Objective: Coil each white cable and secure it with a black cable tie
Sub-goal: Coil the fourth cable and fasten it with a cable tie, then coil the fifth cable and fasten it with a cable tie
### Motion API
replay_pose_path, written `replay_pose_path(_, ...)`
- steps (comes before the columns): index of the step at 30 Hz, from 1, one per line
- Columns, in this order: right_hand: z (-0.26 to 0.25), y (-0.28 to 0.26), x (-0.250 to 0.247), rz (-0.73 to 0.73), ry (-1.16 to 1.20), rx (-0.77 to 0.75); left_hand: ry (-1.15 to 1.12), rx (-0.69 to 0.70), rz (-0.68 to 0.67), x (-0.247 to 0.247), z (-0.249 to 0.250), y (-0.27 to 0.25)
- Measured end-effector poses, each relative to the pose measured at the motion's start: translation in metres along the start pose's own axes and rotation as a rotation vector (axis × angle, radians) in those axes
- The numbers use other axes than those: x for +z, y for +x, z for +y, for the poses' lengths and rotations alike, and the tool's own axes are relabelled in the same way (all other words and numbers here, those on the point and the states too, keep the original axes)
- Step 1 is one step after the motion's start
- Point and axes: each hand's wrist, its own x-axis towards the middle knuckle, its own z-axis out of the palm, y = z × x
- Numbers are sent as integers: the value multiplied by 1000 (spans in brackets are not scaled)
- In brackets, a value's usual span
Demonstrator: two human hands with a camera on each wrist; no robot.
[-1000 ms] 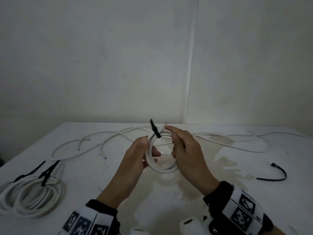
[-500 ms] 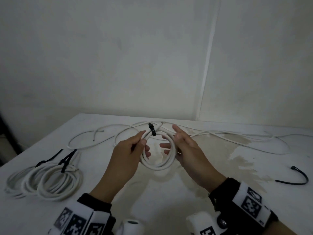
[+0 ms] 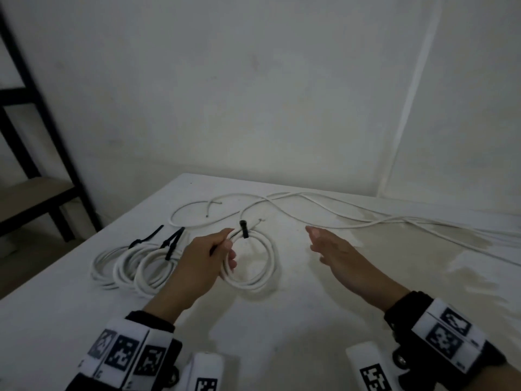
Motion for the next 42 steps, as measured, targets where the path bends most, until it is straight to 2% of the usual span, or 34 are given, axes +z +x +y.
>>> replay_pose_path(7,22,23,-5,-71,-286,122,105,-152,-7,-49,-29,-2)
replay_pose_path(11,31,36,-10,-62,-350,169,371,-122,-21,-62,-40,6)
replay_pose_path(18,40,55,-12,-74,-513,199,774,-52,89,-62,-35,14)
replay_pose_path(22,47,68,-18,-73,-574,232,850,-6,181,-62,-17,13)
replay_pose_path(25,52,76,-22,-43,-612,234,822,38,191,-55,-4,18)
replay_pose_path(29,49,87,-23,49,-734,150,775,97,152,-34,18,31)
replay_pose_path(33,48,102,-21,-36,-883,108,775,166,85,-5,33,46)
replay_pose_path(39,54,123,-21,-144,-926,162,870,210,-85,44,37,77)
replay_pose_path(42,58,129,-22,-126,-956,154,948,241,-172,70,33,92)
